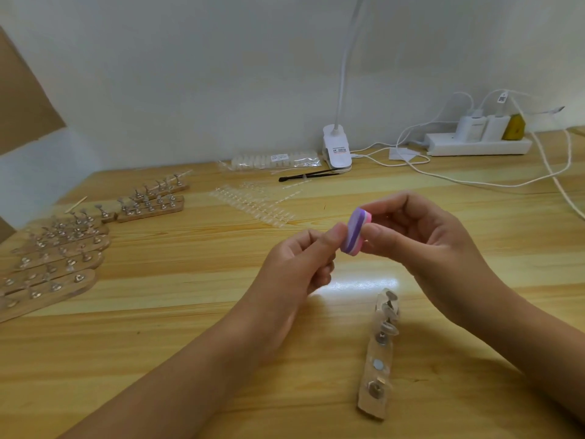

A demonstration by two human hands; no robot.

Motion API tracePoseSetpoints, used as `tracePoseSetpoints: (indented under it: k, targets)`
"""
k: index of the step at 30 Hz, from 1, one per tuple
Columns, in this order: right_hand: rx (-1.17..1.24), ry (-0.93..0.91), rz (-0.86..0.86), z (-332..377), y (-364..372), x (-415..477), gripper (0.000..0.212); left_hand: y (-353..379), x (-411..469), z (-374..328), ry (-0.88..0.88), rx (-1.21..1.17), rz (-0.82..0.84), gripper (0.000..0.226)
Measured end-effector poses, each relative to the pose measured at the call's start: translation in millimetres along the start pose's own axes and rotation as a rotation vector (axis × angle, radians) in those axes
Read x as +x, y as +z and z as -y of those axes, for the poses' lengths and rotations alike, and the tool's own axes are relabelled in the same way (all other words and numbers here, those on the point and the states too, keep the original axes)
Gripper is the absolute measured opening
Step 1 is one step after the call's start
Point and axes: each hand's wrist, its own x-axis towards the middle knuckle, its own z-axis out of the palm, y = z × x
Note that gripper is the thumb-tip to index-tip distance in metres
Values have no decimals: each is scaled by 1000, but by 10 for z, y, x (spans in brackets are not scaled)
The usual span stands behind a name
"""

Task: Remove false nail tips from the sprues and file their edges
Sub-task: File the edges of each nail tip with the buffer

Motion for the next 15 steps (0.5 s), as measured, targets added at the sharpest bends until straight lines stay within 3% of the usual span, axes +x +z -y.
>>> tracePoseSetpoints:
  k: [2, 5, 9, 12, 15]
  targets:
    - [-14, 27, 56, -6, -1, 0, 30, -27, -3, -30, 122, 167, -51, 25]
    - [-13, 10, 48, -2, 2, -3, 31, -42, -8, -64, 212, 234, -45, 24]
    - [-16, -13, 10, -4, -20, -4, 31, -17, -6, -43, 204, 231, -17, 22]
    - [-45, -7, 62, -19, -30, -4, 31, -49, 2, -41, 209, 243, -27, 32]
    - [-20, -49, -22, -6, -66, 9, 30, -62, -3, -6, 261, 322, 25, 26]
